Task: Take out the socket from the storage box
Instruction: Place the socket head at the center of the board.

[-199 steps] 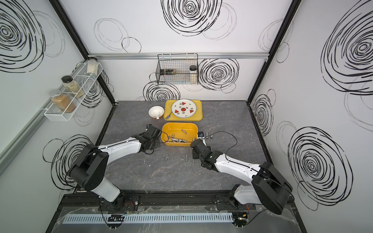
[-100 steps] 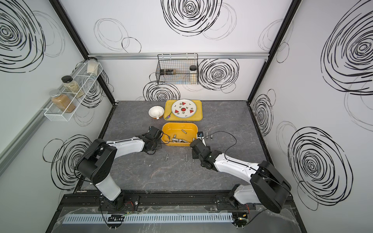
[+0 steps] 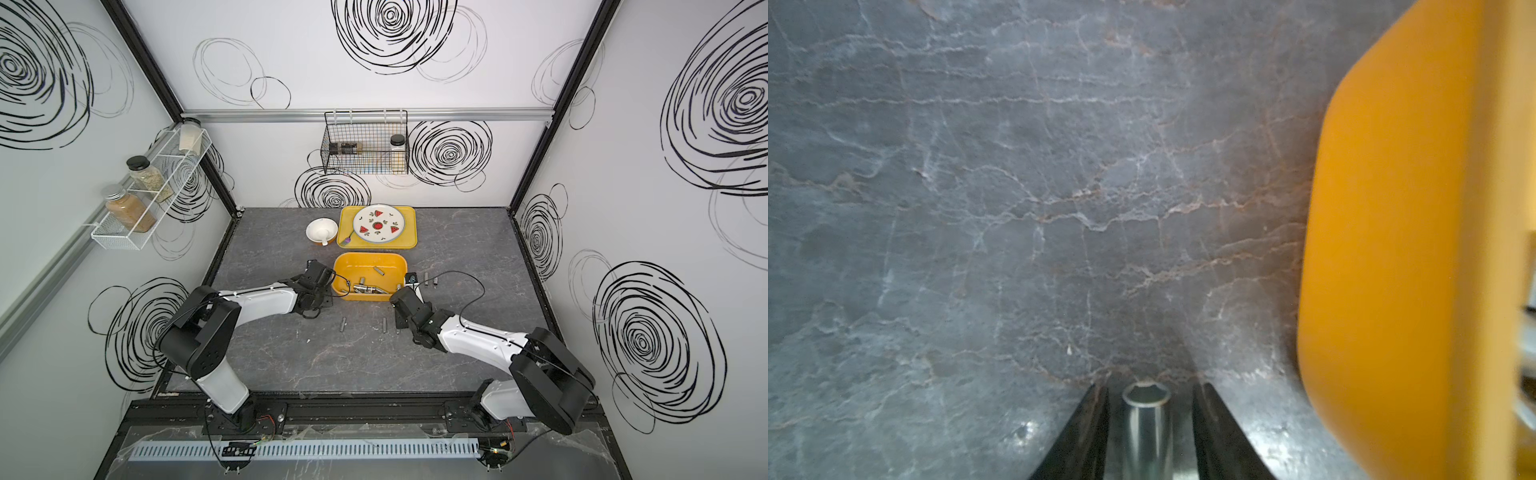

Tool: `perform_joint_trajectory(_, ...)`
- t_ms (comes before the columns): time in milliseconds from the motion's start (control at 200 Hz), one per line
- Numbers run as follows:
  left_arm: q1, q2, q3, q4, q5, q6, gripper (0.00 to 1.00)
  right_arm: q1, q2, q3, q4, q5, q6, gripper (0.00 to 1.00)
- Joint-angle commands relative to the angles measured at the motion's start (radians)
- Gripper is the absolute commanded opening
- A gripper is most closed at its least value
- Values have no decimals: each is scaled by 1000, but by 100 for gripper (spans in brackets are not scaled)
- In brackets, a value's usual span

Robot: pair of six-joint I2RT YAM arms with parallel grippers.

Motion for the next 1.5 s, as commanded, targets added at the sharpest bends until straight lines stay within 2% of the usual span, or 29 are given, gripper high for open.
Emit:
perform_joint_trajectory(0, 8, -37, -17, 2, -7, 3, 43, -3, 1, 23, 1, 6, -8, 28)
perform_joint_trajectory(200, 2, -135, -29, 9, 2, -8, 52, -3, -8, 24, 0, 14, -6, 28)
perform_joint_trajectory(325, -5, -235, -37, -16, -35, -27, 58, -3, -10, 49, -31, 25, -9, 28)
perform_joint_trajectory(516, -48, -436, -50, -94, -82, -73, 59, -3, -44, 126, -68, 31, -58, 29)
perform_joint_trajectory(591, -82, -524, -50, -147, -132, -124, 59, -3, -35, 178, -62, 0, -124, 30)
perform_joint_trajectory(646, -101, -601, -78, -141, -114, -131, 59, -5, -12, 222, -55, -17, -167, 33)
perform_joint_trajectory(726, -105, -694, -115, -136, -59, -110, 61, -6, 57, 311, -67, -24, -220, 41)
perform_joint_trajectory(811, -121, -743, -118, -195, -62, -131, 62, -23, 166, 419, -96, -49, -271, 50)
perform_joint_trajectory(931, -141, -776, -106, -228, 50, -105, 62, -95, 346, 576, -168, -232, -336, 50)
perform_joint_trajectory(1036, -146, -818, -101, -271, 76, -97, 62, -136, 497, 692, -219, -290, -360, 49)
perform_joint_trajectory(1231, -146, -899, -105, -305, 107, -77, 63, -161, 735, 922, -341, -233, -393, 48)
perform_joint_trajectory(1407, -146, -965, -86, -358, 73, -59, 64, -188, 828, 1017, -376, -244, -403, 47)
perform_joint_trajectory(1497, -146, -988, -88, -352, 68, -49, 68, -194, 850, 1031, -373, -239, -405, 46)
